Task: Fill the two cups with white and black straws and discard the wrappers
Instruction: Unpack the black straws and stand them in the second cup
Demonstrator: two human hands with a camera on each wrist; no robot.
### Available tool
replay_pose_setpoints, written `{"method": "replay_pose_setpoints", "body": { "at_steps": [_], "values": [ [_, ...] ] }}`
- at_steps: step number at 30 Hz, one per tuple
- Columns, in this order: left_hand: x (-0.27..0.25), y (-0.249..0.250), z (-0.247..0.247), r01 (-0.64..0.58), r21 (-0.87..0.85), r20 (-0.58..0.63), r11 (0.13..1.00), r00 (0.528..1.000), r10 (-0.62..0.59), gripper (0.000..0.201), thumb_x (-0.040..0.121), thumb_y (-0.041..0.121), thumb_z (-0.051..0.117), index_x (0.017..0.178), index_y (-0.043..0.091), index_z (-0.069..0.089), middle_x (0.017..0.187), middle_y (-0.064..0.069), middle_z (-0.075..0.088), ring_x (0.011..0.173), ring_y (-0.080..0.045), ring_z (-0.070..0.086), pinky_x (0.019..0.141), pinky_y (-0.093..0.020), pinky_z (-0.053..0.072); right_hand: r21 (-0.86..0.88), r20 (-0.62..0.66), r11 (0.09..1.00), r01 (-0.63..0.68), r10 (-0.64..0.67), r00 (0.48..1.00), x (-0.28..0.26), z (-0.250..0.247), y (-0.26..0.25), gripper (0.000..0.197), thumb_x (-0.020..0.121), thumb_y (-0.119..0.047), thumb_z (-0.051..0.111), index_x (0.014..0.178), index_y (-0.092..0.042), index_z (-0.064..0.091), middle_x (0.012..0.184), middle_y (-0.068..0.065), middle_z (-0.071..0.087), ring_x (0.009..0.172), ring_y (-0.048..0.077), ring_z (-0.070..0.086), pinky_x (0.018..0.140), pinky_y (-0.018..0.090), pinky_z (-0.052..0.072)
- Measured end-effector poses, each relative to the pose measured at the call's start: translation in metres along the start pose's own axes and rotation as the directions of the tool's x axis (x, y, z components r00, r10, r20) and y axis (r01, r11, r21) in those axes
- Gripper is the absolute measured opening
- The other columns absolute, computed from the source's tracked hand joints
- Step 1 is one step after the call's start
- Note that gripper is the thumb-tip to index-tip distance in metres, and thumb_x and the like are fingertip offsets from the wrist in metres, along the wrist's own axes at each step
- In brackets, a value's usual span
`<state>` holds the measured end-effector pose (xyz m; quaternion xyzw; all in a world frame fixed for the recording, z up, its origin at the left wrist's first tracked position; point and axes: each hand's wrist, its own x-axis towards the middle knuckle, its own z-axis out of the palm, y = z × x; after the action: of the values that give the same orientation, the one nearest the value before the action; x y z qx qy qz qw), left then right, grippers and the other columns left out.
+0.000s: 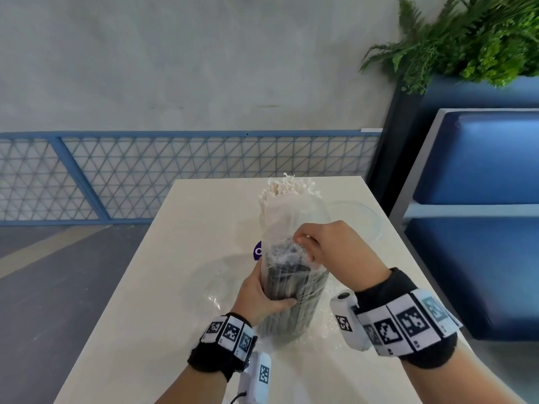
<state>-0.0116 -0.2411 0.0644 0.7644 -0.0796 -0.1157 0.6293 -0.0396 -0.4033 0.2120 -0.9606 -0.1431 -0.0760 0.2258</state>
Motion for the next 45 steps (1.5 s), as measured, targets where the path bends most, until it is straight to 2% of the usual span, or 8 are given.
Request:
{"method": "replay_pose_setpoints", "body": {
  "at_steps": [7,16,19,24,33,39,42,45],
  "values": [
    [0.0,0.007,0.0,-0.002,0.06,0.033,0.998,0.999,0.0,0.092,0.051,0.014,0.09,0.13,0.026,0.043,0.109,0.014,0.064,0.103,-0.001,0.06,0.084,-0.019,0.052,-0.226,0.25,0.965,0.136,-0.077,0.965,0.012,0.011,-0.003,0.046,0.083,-0.018,0.062,0.127,-0.027,0.05,0.126,0.0,0.05,0.101,0.024,0.055,0.08,0.028,0.047],
    [0.005,0.006,-0.003,-0.018,0.046,0.033,0.999,0.999,0.016,0.101,0.048,0.015,0.091,0.132,0.03,0.037,0.113,0.011,0.063,0.107,-0.005,0.059,0.092,-0.029,0.05,-0.13,0.158,0.982,0.135,-0.114,0.981,0.01,0.028,0.005,0.04,0.085,-0.009,0.056,0.123,-0.022,0.055,0.119,0.001,0.056,0.095,0.025,0.054,0.074,0.023,0.038],
    [0.008,0.004,-0.005,-0.005,0.041,0.046,0.999,0.999,0.003,0.101,0.044,0.019,0.093,0.13,0.028,0.041,0.113,0.011,0.064,0.109,-0.006,0.06,0.093,-0.03,0.05,0.0,0.076,0.997,0.08,-0.08,0.994,0.009,0.029,0.005,0.022,0.082,-0.004,0.058,0.101,-0.011,0.065,0.098,0.006,0.062,0.083,0.023,0.054,0.071,0.024,0.042],
    [0.009,0.005,-0.007,-0.017,0.062,0.055,0.998,0.998,0.013,0.078,0.05,0.017,0.091,0.113,0.035,0.048,0.106,0.014,0.066,0.103,-0.001,0.061,0.091,-0.025,0.05,0.16,-0.085,0.986,0.041,-0.028,0.996,0.014,0.03,0.009,0.009,0.078,0.001,0.064,0.074,-0.006,0.068,0.067,-0.006,0.053,0.058,0.001,0.045,0.059,0.006,0.036],
    [0.011,-0.001,-0.006,-0.003,0.105,0.031,0.994,1.0,0.0,0.067,0.055,0.018,0.089,0.104,0.038,0.048,0.102,0.019,0.064,0.101,-0.002,0.061,0.09,-0.023,0.049,0.206,-0.327,0.973,0.109,-0.036,0.944,0.033,-0.018,0.0,0.003,0.076,-0.004,0.071,0.075,-0.007,0.072,0.078,0.006,0.072,0.07,0.016,0.062,0.072,0.011,0.044],
    [0.009,-0.003,-0.004,-0.001,0.087,-0.004,0.996,1.0,0.001,0.067,0.057,0.015,0.087,0.109,0.033,0.049,0.1,0.021,0.063,0.098,0.005,0.059,0.081,-0.011,0.047,0.175,-0.494,0.967,0.185,-0.076,0.866,0.036,-0.031,-0.003,0.009,0.079,-0.01,0.069,0.088,-0.011,0.068,0.089,-0.001,0.064,0.08,0.006,0.056,0.078,0.017,0.047],
    [0.008,-0.006,-0.006,0.002,0.052,-0.027,0.999,1.0,-0.001,0.066,0.056,0.014,0.088,0.107,0.034,0.05,0.101,0.019,0.064,0.093,0.009,0.06,0.075,-0.008,0.048,0.362,-0.577,0.924,0.127,0.115,0.808,0.019,-0.012,0.003,0.029,0.077,-0.023,0.073,0.1,-0.019,0.055,0.103,-0.002,0.053,0.087,0.007,0.056,0.079,0.013,0.046],
    [0.008,-0.007,-0.006,-0.015,0.045,-0.006,0.999,1.0,0.015,0.071,0.055,0.014,0.088,0.109,0.038,0.049,0.104,0.016,0.066,0.095,0.01,0.062,0.081,-0.011,0.05,0.545,-0.373,0.837,-0.045,0.291,0.881,0.003,0.014,0.011,0.043,0.073,-0.031,0.075,0.105,-0.018,0.049,0.105,-0.002,0.059,0.092,0.013,0.061,0.08,0.021,0.051]
  ]
}}
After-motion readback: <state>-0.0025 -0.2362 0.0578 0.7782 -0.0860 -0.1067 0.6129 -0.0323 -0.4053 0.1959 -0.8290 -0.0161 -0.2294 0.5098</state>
